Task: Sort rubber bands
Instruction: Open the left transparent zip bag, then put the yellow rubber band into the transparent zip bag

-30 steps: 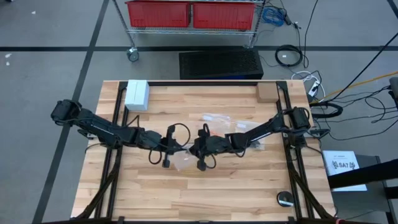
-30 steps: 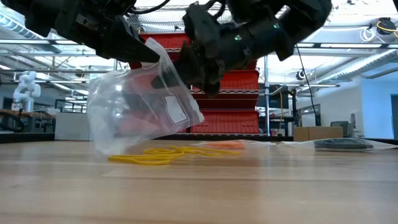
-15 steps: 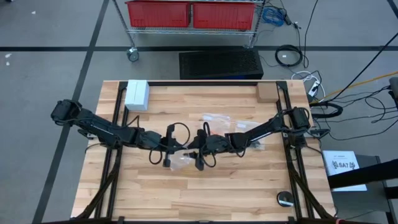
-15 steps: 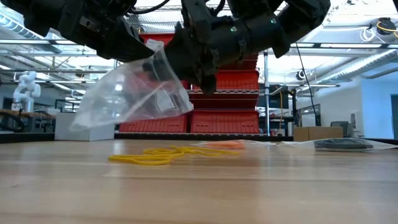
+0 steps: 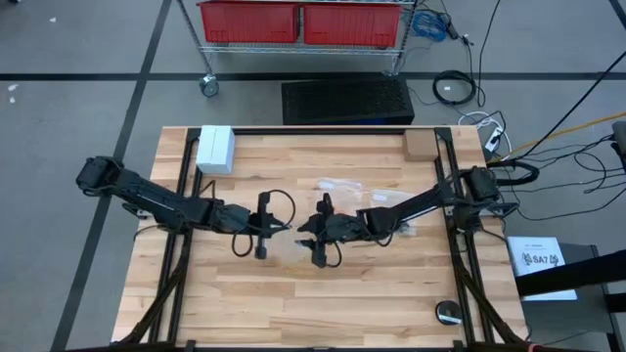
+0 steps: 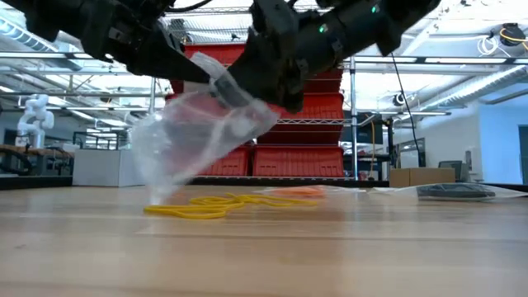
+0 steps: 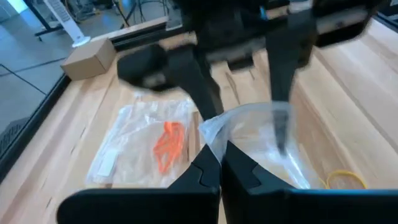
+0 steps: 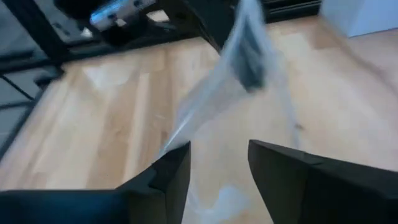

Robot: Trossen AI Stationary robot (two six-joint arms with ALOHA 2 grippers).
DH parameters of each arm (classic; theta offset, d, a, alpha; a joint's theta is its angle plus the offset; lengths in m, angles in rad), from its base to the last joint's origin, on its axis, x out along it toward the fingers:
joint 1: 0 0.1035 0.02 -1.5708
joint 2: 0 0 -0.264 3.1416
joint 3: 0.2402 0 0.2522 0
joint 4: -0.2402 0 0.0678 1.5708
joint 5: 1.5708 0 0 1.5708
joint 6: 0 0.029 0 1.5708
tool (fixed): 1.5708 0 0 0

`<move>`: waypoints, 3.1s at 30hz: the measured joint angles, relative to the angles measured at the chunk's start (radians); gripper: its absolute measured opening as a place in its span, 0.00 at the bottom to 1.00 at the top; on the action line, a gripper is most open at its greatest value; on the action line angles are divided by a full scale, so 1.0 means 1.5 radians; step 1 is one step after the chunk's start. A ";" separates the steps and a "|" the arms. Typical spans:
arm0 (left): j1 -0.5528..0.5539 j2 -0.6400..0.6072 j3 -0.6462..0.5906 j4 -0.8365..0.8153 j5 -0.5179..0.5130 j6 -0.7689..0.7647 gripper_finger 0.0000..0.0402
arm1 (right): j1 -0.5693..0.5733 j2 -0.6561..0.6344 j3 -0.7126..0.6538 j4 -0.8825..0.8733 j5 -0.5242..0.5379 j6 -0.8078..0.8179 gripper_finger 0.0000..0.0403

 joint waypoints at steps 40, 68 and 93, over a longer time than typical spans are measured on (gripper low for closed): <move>-0.027 -0.216 -0.021 -0.207 -0.111 -0.035 0.00 | 0.113 0.169 0.254 -0.355 0.047 0.019 0.52; -0.048 -0.216 -0.021 -0.203 -0.103 -0.036 0.00 | 0.075 0.319 0.462 -0.593 0.007 0.057 0.09; -0.048 -0.216 -0.021 -0.204 -0.077 -0.053 0.00 | 0.159 0.095 0.459 -0.587 0.409 -0.147 0.00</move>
